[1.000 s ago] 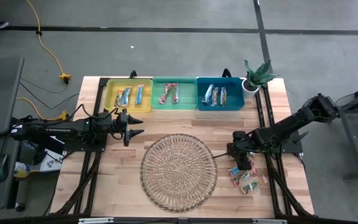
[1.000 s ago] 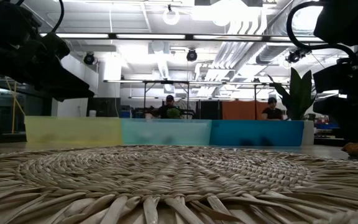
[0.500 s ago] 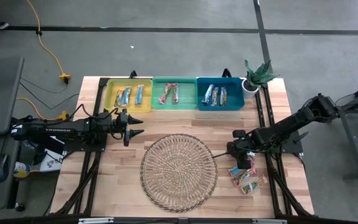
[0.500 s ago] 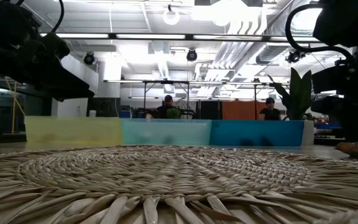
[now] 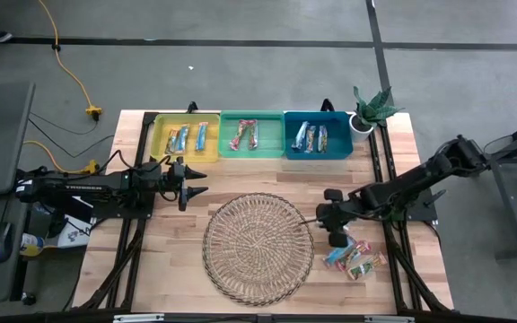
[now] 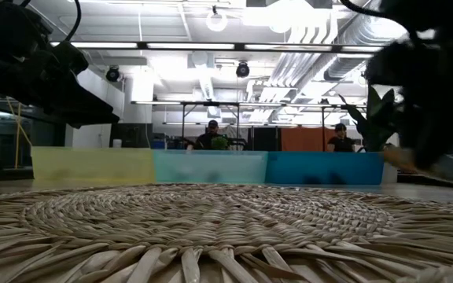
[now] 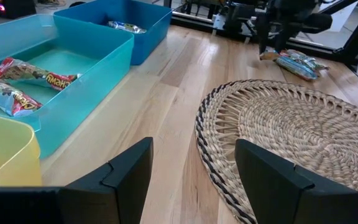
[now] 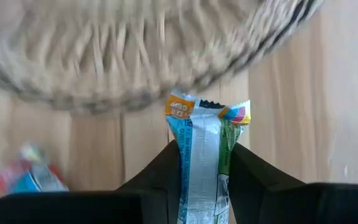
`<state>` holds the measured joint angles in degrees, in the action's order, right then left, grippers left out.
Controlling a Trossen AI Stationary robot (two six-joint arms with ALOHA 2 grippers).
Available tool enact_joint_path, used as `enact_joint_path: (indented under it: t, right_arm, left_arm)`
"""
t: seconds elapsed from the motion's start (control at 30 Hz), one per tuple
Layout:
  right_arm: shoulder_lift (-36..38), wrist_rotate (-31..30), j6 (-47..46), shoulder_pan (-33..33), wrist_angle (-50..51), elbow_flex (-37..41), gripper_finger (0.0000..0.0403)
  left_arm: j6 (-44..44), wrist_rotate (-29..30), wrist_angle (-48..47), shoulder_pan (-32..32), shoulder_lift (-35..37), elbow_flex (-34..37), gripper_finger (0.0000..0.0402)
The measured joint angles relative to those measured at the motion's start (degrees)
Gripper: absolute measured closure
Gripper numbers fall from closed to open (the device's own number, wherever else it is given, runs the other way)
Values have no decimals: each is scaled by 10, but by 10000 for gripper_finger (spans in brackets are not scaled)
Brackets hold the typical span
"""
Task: Pick and place Granola Bars by type
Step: Put the yellow granola bar into the yellow bin
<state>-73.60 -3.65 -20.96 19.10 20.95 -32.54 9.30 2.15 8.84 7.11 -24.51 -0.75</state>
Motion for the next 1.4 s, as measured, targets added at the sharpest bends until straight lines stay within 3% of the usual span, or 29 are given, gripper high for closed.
enact_joint_path:
  t: [0.2,0.63,0.97,1.4]
  right_arm:
    - [0,-9,4,-39,-59,-40,316]
    - [1,116,72,-151,-191,-186,316]
    - [1,118,148,-184,-187,-293,316]
    - [2,94,195,-198,-209,-302,316]
  left_arm:
    - [0,0,0,0,0,0,177]
    - [0,0,0,0,0,0,177]
    - [0,0,0,0,0,0,177]
    - [0,0,0,0,0,0,177]
